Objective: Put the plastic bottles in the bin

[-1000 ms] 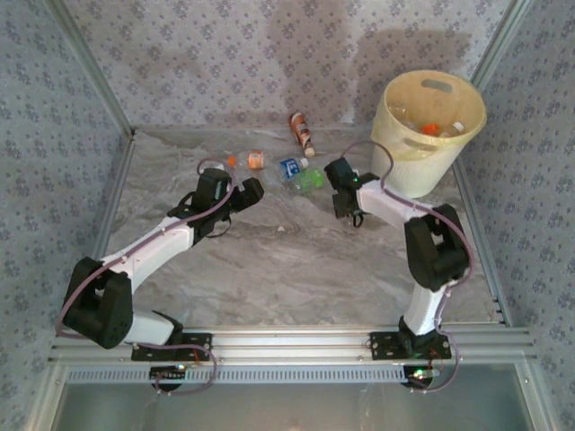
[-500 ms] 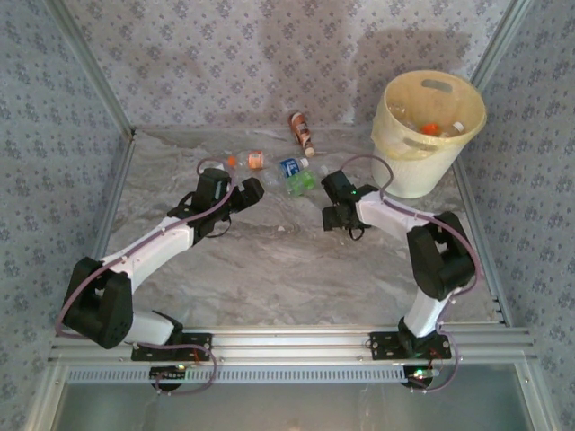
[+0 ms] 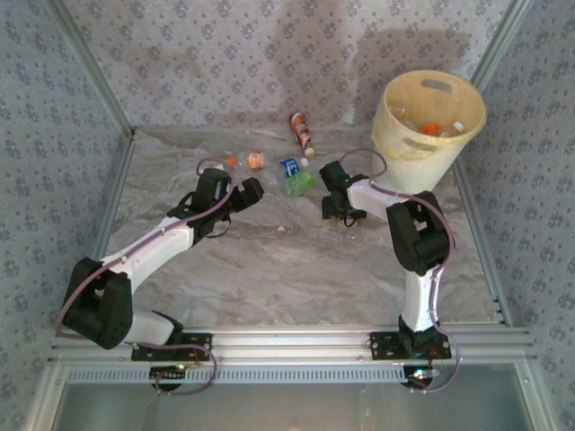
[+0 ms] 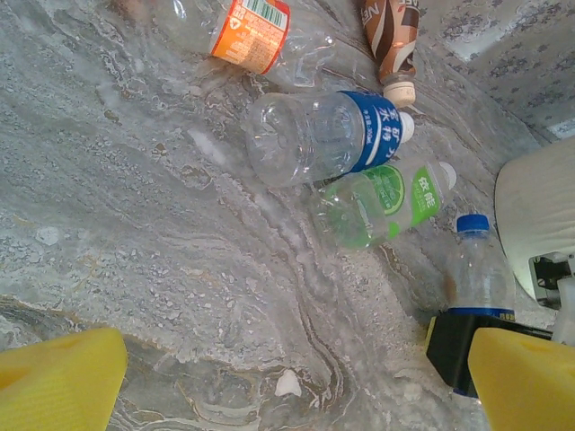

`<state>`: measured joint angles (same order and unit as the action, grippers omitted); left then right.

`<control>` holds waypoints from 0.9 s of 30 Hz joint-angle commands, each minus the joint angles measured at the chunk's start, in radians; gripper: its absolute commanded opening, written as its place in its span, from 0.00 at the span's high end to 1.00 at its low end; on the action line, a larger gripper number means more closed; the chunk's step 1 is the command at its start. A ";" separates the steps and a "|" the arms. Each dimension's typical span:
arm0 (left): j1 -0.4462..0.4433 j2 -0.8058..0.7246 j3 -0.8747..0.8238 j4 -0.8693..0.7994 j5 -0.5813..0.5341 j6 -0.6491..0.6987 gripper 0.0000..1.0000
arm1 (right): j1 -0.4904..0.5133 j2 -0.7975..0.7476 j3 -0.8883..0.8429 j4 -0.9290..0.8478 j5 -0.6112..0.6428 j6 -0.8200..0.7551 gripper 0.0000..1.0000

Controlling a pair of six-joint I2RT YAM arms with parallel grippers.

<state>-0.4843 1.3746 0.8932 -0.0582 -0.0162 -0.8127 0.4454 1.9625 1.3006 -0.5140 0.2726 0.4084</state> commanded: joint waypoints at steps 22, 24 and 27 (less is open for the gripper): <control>0.007 -0.010 0.010 0.004 0.048 0.003 0.02 | 0.087 -0.494 -0.253 0.247 0.127 -0.128 0.53; 0.007 -0.010 0.012 0.004 0.047 0.003 0.02 | 0.089 -0.552 -0.265 0.277 0.120 -0.143 0.54; 0.007 -0.009 0.013 0.003 0.049 0.000 0.02 | 0.090 -0.628 -0.271 0.308 0.095 -0.158 0.54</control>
<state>-0.4843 1.3621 0.8906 -0.0597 0.0147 -0.8124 0.5308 1.3987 1.0401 -0.2760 0.3729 0.2871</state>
